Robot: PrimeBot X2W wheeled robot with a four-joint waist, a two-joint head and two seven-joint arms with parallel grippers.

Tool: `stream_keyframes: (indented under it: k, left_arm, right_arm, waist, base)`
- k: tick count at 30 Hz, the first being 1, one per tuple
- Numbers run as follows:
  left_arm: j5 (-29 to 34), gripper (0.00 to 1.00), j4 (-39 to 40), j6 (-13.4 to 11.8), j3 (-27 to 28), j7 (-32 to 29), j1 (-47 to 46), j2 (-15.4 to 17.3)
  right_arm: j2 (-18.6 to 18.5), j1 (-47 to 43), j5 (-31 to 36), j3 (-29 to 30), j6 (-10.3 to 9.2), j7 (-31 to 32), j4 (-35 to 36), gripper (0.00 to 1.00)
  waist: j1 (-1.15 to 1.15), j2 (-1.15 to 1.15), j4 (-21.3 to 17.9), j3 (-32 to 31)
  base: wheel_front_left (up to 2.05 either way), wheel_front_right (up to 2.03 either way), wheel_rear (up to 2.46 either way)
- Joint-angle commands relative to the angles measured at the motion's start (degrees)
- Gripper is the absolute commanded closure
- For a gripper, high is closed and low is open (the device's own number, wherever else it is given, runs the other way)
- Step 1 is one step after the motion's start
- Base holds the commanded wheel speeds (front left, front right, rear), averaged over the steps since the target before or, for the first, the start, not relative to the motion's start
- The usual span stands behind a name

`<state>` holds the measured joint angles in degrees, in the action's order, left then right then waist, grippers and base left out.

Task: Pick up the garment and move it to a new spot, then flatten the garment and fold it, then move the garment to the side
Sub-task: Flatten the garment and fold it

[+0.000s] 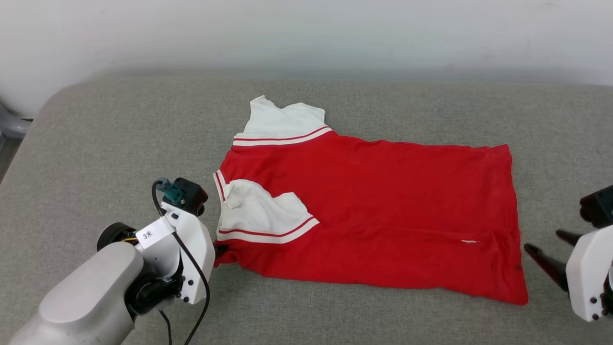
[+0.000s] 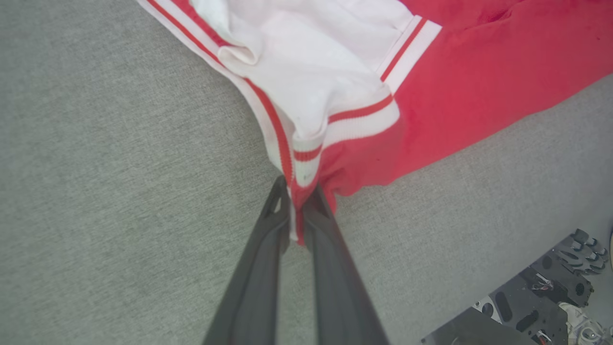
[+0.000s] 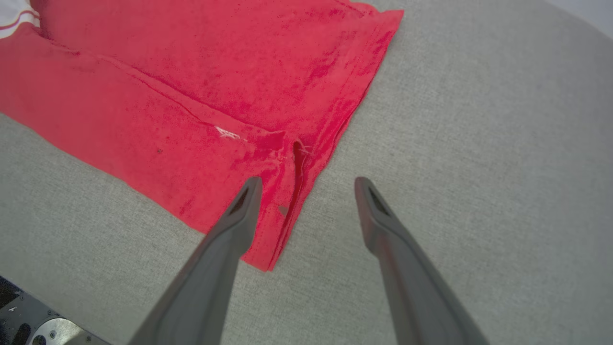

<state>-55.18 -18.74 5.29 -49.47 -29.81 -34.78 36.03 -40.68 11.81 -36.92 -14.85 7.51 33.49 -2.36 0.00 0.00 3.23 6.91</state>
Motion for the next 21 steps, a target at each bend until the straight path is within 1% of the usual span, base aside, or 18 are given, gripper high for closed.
stream_keyframes:
  k: [1, 3, 7, 11, 12, 13, 14, 15, 18, 20, 21]
  left_arm:
    - [0.3, 1.0, 0.7, -0.4, -0.1, 0.2, 0.1, 0.1]
    - [0.5, 1.0, 1.4, -0.8, 0.0, 0.3, -0.3, -0.1]
    - [0.8, 1.0, 2.3, -1.3, 0.2, 0.5, -0.9, -0.3]
    - [0.8, 1.0, 2.5, -1.6, 0.5, 1.3, -1.4, -0.9]
    - [0.8, 1.0, 2.5, -1.6, 0.5, 1.3, -1.4, -0.9]
    - [0.7, 1.0, 2.4, -1.6, 0.5, 1.4, -1.3, -1.0]
    - [0.6, 1.0, 2.4, -1.6, 0.5, 1.5, -1.3, -1.2]
    - [0.4, 1.0, 1.9, -1.5, 0.6, 2.0, -1.0, -1.4]
    - [0.0, 1.0, 1.4, -1.4, 0.6, 2.3, -0.3, -1.5]
    - [-0.3, 1.0, 1.0, -1.3, 0.7, 2.6, 0.1, -1.4]
    - [-0.5, 1.0, 0.8, -1.3, 0.8, 2.7, 0.4, -1.3]
  right_arm:
    - [0.5, 0.7, -0.5, -0.6, -0.05, 1.6, -0.8, 0.0]
    - [0.9, 1.1, -0.5, -1.4, -0.05, 3.2, -2.1, 0.0]
    - [3.0, 1.6, -1.2, -2.7, -0.05, 4.5, -6.3, 0.0]
    - [5.5, 2.4, -1.3, -3.8, -0.05, 3.2, -11.7, 0.0]
    - [5.5, 2.4, -1.3, -3.8, -0.05, 3.2, -11.7, 0.0]
    - [6.0, 2.4, -0.9, -4.2, -0.05, 2.8, -13.3, 0.0]
    - [6.6, 2.2, -0.8, -5.0, -0.05, 2.5, -14.9, 0.0]
    - [8.8, 1.6, -1.8, -7.1, -0.04, 1.2, -19.0, 0.0]
    - [9.7, 1.9, -2.6, -9.1, -0.02, -0.8, -21.0, 0.0]
    - [9.2, 2.5, -3.0, -9.9, 0.04, -2.8, -21.4, 1.0]
    - [8.7, 3.0, -3.1, -10.2, 0.04, -3.7, -21.4, 1.0]
  waist:
    - [0.0, 0.0, 0.2, 0.4]
    - [0.0, 0.0, 0.4, 0.9]
    - [0.0, 0.0, 0.8, 2.1]
    - [0.0, 0.0, 1.4, 3.2]
    - [0.0, 0.0, 1.4, 3.2]
    - [0.0, 0.0, 1.5, 3.3]
    - [0.0, 0.0, 1.7, 3.5]
    - [0.0, 0.0, 2.1, 3.8]
    - [0.0, 0.0, 2.2, 3.7]
    - [0.0, 0.0, 2.1, 3.3]
    - [0.0, 0.0, 2.0, 2.9]
  base:
    - [0.0, 0.0, 0.0]
    - [0.0, 0.0, 0.0]
    - [0.0, 0.0, 0.0]
    - [0.0, 0.0, 0.0]
    - [0.0, 0.0, 0.0]
    - [0.0, 0.0, 0.0]
    - [0.0, 0.0, 0.0]
    - [0.0, 0.0, 0.0]
    - [0.0, 0.0, 0.0]
    - [0.0, 0.0, 0.0]
    - [0.0, 0.0, 0.0]
